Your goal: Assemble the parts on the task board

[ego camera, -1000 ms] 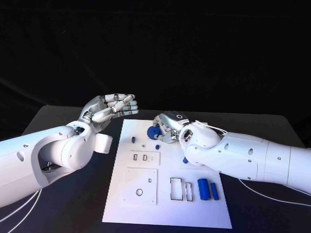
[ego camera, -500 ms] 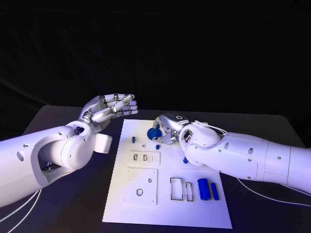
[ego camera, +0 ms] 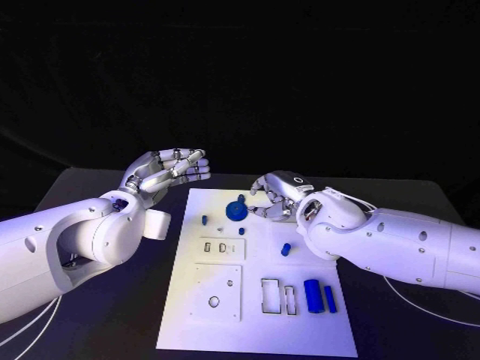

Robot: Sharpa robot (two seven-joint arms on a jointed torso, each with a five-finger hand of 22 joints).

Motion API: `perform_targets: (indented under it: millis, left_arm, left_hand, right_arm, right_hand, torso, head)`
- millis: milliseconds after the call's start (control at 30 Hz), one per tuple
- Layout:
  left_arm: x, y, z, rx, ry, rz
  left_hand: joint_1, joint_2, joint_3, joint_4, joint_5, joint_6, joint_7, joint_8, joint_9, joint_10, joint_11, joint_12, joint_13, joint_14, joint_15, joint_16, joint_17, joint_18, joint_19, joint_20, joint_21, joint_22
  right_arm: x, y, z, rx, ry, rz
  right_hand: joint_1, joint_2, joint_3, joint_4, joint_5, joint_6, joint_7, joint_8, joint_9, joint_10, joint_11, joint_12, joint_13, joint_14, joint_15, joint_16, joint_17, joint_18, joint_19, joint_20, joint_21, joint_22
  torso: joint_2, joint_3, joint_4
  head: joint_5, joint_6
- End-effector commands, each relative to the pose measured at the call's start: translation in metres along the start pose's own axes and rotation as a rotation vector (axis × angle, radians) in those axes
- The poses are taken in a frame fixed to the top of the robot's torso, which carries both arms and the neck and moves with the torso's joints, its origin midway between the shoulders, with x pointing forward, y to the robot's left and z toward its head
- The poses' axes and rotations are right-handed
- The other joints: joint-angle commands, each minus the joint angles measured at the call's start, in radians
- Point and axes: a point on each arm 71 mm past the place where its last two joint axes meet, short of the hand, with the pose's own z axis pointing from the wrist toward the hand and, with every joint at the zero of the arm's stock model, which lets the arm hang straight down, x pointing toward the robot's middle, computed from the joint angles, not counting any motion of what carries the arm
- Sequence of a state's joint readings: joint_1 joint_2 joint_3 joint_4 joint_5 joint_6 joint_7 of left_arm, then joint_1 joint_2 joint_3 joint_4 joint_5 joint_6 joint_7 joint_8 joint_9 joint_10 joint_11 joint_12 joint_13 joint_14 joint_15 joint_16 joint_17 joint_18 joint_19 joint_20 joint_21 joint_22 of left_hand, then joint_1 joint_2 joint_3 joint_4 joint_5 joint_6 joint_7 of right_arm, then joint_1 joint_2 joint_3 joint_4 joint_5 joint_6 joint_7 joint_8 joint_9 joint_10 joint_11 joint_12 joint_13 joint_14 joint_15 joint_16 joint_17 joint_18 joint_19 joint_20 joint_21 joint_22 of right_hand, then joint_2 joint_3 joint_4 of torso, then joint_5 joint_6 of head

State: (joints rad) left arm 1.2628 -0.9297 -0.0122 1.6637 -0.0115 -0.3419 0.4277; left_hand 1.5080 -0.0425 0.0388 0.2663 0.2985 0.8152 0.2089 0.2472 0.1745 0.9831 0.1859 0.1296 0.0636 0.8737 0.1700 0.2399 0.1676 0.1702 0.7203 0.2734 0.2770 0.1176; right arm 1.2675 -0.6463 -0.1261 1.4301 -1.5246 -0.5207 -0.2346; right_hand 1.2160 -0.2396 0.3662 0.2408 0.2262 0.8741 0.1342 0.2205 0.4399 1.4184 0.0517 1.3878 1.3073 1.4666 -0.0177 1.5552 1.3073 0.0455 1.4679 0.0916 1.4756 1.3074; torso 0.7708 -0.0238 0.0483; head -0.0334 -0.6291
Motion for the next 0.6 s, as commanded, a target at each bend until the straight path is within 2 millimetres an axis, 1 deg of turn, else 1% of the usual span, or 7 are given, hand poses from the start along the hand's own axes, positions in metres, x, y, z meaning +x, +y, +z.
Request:
perform_targets:
  millis: [33,133,300,333,400,433,600]
  left_arm:
    - [0.0,-0.001,0.001,0.009,0.011,-0.002]
    - [-0.001,0.0,0.002,0.008,0.009,-0.001]
    - [-0.001,0.002,0.004,0.006,0.01,-0.003]
    - [0.0,0.002,0.004,0.005,0.012,-0.005]
    - [0.0,0.003,0.004,0.005,0.014,-0.007]
    - [0.0,0.003,0.004,0.005,0.014,-0.007]
    - [-0.001,0.004,0.005,0.004,0.013,-0.007]
  left_hand:
    - [0.003,-0.002,0.001,0.003,-0.003,-0.006,0.018,-0.005,-0.001,0.001,0.008,-0.005,0.001,-0.007,-0.002,-0.006,0.001,0.009,0.002,0.002,-0.004,-0.002]
    - [0.003,-0.002,0.001,0.003,-0.003,-0.006,0.018,-0.005,-0.001,0.001,0.008,-0.005,0.001,-0.007,-0.002,-0.006,0.001,0.009,0.002,0.002,-0.004,-0.002]
    - [0.003,-0.002,0.001,0.003,-0.003,-0.006,0.018,-0.005,-0.001,0.001,0.008,-0.005,0.001,-0.007,-0.002,-0.006,0.001,0.009,0.002,0.002,-0.004,-0.002]
    - [0.003,-0.002,0.001,0.003,-0.003,-0.006,0.018,-0.005,-0.001,0.001,0.008,-0.005,0.001,-0.007,-0.002,-0.006,0.001,0.009,0.002,0.002,-0.004,-0.002]
    - [0.003,-0.002,0.001,0.003,-0.003,-0.006,0.018,-0.005,-0.002,0.001,0.008,-0.005,0.001,-0.007,-0.002,-0.007,0.001,0.009,0.002,0.002,-0.004,-0.002]
    - [0.003,-0.002,0.001,0.003,-0.003,-0.006,0.018,-0.005,-0.002,0.001,0.008,-0.006,0.002,-0.008,-0.002,-0.007,0.001,0.009,0.002,0.002,-0.005,-0.002]
    - [0.003,-0.002,0.001,0.003,-0.003,-0.006,0.018,-0.005,-0.002,0.001,0.008,-0.006,0.002,-0.008,-0.002,-0.007,0.001,0.009,0.002,0.002,-0.005,-0.002]
  right_arm:
    - [-0.015,-0.004,-0.008,-0.004,-0.065,0.059]
    - [-0.03,-0.021,-0.021,0.032,-0.048,0.077]
    - [-0.044,-0.05,-0.043,0.062,0.001,0.098]
    - [-0.046,-0.056,-0.047,0.061,0.011,0.099]
    - [-0.05,-0.068,-0.055,0.062,0.022,0.101]
    - [-0.052,-0.075,-0.06,0.066,0.028,0.102]
    - [-0.057,-0.104,-0.074,0.098,0.05,0.101]
  right_hand:
    - [0.003,-0.001,0.0,0.002,0.005,0.006,-0.002,0.002,-0.001,0.003,-0.001,0.001,0.043,0.095,0.001,0.003,0.219,-0.014,0.026,0.002,0.006,0.168]
    - [0.015,-0.003,0.003,-0.003,0.004,0.005,-0.002,0.001,-0.003,0.0,-0.001,-0.002,0.04,0.094,0.001,0.002,0.216,-0.013,0.024,0.001,0.003,0.166]
    - [0.053,-0.01,0.014,-0.022,-0.007,0.005,-0.001,-0.001,-0.007,-0.001,0.0,-0.002,0.04,0.094,0.001,0.003,0.219,-0.014,0.026,0.001,0.004,0.168]
    - [0.074,-0.021,0.018,-0.037,-0.003,0.005,0.0,-0.002,-0.009,-0.002,0.0,-0.002,0.041,0.094,0.001,0.003,0.219,-0.013,0.024,0.001,0.002,0.167]
    - [0.088,-0.031,0.016,-0.049,0.01,0.002,0.001,-0.004,-0.012,-0.003,0.001,-0.003,0.04,0.094,0.002,0.003,0.219,-0.013,0.022,0.002,0.001,0.166]
    - [0.093,-0.035,0.013,-0.053,0.02,0.002,0.001,-0.004,-0.013,-0.004,0.001,-0.003,0.04,0.095,0.003,0.004,0.221,-0.013,0.023,0.002,0.001,0.167]
    - [0.107,-0.04,0.009,-0.065,0.027,-0.001,0.002,-0.006,-0.015,-0.007,0.003,-0.007,0.036,0.095,0.003,0.004,0.223,-0.013,0.023,0.003,0.001,0.167]
  torso:
    - [-0.006,0.0053,-0.0108]
    - [-0.011,0.0079,-0.0173]
    - [-0.016,0.012,-0.0236]
    - [-0.017,0.013,-0.0241]
    - [-0.018,0.015,-0.0258]
    - [-0.018,0.0169,-0.0276]
    - [-0.021,0.0204,-0.0326]
  head:
    - [-0.002,0.001]
    - [-0.007,0.001]
    - [-0.016,-0.001]
    - [-0.018,-0.001]
    - [-0.023,0.0]
    - [-0.022,-0.001]
    - [-0.022,-0.004]
